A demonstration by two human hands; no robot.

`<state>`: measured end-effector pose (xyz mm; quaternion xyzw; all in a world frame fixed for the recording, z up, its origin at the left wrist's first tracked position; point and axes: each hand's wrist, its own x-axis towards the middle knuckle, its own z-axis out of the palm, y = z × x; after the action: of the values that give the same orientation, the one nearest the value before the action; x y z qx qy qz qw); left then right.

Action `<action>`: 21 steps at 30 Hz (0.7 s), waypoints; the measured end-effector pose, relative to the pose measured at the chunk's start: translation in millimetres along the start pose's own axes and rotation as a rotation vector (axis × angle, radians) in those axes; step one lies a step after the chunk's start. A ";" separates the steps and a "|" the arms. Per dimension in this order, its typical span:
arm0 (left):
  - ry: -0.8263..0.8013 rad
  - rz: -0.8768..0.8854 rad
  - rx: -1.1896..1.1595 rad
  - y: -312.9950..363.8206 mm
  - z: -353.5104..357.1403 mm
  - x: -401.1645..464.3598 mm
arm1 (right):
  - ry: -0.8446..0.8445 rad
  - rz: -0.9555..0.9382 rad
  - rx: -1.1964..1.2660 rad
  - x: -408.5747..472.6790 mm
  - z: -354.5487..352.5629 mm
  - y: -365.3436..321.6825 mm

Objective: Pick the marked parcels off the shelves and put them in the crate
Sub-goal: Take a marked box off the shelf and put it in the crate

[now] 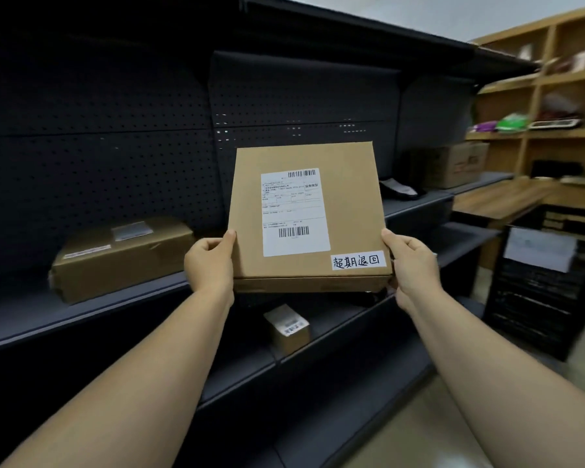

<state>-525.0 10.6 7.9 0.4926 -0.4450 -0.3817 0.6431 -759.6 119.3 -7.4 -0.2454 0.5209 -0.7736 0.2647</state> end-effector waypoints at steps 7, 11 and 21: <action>-0.254 -0.037 -0.015 -29.1 140.6 -18.8 | 0.207 -0.092 -0.046 64.0 -90.6 -14.4; -0.376 -0.055 -0.046 -42.6 220.7 -22.6 | 0.292 -0.108 -0.023 107.6 -130.3 -22.3; -0.644 -0.050 -0.039 -68.0 413.9 -2.2 | 0.497 -0.109 -0.034 231.2 -193.2 -21.2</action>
<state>-921.8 -124.2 -9.7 0.3448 -0.6060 -0.5420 0.4692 -1060.4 102.9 -28.5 -0.0800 0.5687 -0.8145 0.0824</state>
